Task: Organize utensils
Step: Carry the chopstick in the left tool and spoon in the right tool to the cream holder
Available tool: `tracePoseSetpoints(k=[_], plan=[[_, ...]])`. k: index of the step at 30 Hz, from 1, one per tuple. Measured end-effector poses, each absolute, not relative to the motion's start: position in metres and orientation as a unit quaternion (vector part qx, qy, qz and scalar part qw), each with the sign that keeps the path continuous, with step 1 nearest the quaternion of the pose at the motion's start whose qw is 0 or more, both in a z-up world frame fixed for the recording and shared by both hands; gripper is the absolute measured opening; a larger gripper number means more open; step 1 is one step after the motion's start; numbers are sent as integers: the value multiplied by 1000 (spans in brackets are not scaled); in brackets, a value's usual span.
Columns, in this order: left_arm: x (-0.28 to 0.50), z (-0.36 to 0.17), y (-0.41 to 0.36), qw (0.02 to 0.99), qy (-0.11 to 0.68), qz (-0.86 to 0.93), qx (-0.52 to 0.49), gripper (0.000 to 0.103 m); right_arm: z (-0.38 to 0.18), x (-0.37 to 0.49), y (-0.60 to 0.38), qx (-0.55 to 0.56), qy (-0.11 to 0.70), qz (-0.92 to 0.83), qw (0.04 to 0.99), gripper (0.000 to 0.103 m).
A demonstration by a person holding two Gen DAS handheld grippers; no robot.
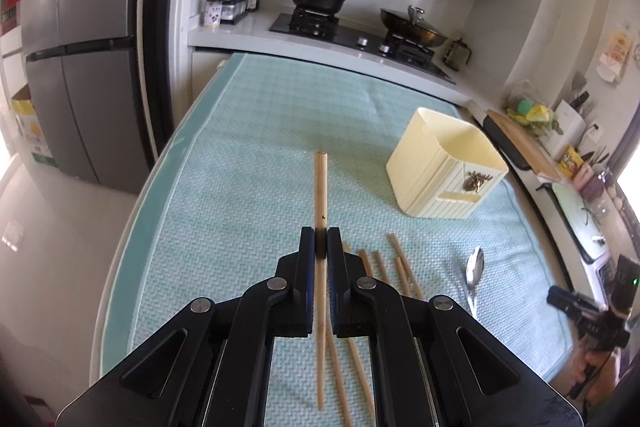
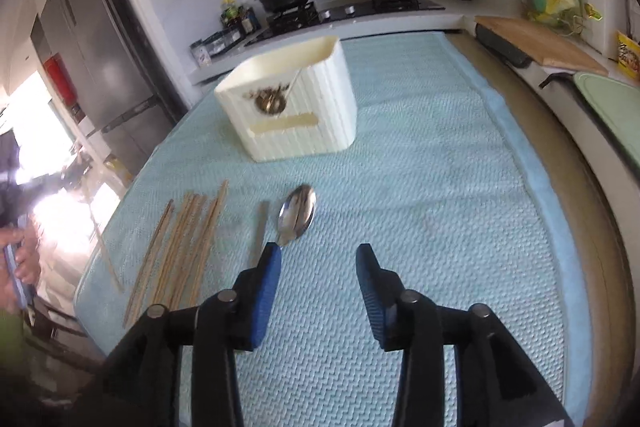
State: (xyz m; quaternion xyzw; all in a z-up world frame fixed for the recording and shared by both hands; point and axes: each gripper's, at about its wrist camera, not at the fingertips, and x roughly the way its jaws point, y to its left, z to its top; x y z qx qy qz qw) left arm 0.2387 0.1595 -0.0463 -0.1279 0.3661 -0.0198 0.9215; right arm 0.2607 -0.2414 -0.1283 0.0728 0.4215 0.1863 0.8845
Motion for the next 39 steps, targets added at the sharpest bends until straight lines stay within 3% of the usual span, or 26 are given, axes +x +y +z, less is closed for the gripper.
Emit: tracePoseSetpoints(k=[6,15,22,23,24,26,39], plan=[[237,-52,158,921,369,-22,-126,4,-165,221,-210,100,473,273,832,41],[237,-54,158,920,370,-22,-127,4,-171,187,-141,-175,385,317,849,41],[233,-52,161,921,367,-19,-126,4,-189,183,-129,-277,353,326,832,39],[233,-52,161,921,368,-18,-126,4,-191,184,-128,-284,354,325,830,31],[233,-52,162,921,369,-18,-126,4,-193,185,-127,-292,356,320,828,15],[233,-52,162,921,369,-19,-126,4,-189,186,-132,-276,356,319,834,7],[234,-37,158,929,345,-26,-131,4,-99,235,-211,122,352,346,861,4]])
